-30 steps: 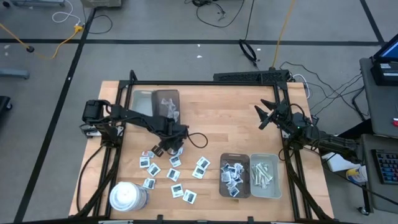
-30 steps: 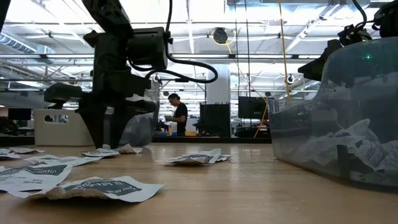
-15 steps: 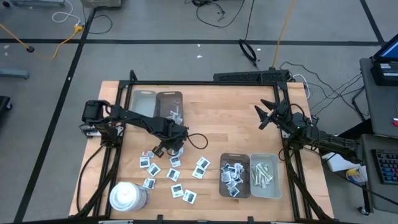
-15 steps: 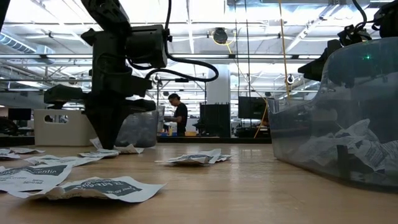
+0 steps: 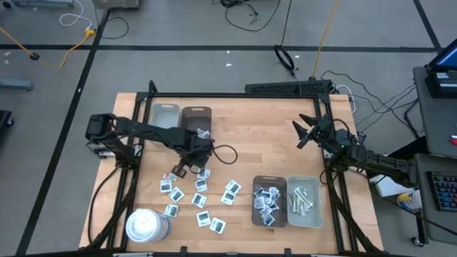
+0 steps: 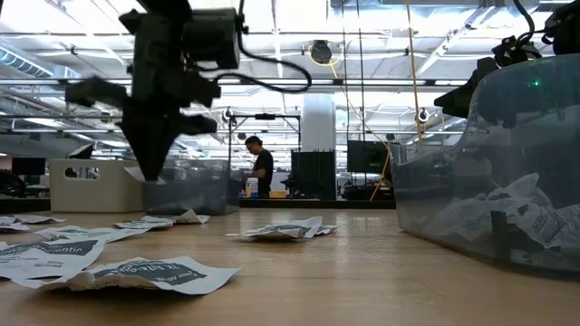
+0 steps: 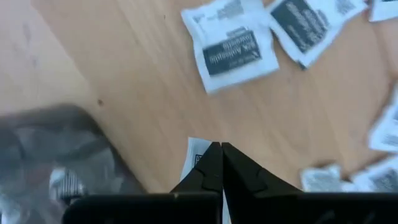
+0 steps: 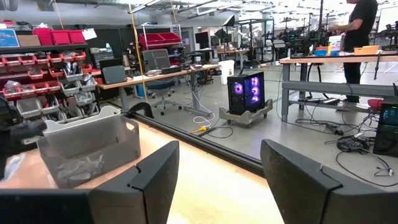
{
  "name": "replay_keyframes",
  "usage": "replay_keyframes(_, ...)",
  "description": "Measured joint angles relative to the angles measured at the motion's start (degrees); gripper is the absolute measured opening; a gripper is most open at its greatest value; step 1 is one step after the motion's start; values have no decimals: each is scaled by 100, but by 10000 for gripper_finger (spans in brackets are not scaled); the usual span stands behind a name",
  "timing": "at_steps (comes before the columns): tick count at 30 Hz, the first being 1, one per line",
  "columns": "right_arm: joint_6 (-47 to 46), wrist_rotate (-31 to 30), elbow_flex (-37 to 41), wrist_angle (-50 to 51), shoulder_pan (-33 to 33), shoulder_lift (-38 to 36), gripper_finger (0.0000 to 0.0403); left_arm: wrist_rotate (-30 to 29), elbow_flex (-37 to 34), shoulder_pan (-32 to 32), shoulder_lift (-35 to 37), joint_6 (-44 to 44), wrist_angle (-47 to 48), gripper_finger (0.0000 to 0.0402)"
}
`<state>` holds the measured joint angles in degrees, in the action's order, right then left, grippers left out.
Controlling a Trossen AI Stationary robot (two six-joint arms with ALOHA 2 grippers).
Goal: Pick & Place First Aid Supplies
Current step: Put the white ointment pack into the top black bin
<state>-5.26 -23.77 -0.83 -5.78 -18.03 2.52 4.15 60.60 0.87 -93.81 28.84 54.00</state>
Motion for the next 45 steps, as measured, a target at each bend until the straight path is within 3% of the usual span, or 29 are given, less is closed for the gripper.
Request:
replay_keyframes(5,-1,0,-1,0,1,0,222,9,125,9,379,-750,292,2)
replay_keyframes(16,0,-2,0,0,0,0,221,72,171,502,1193,-3791,383,1)
replay_keyframes(22,1,-2,0,0,-1,0,220,76,171,878,1246,-5142,467,1)
replay_keyframes(34,0,-2,0,0,0,1,222,198,237,1353,1246,-5901,234,1)
replay_keyframes(45,0,0,-1,0,0,0,224,182,1372,2295,674,-6260,401,1)
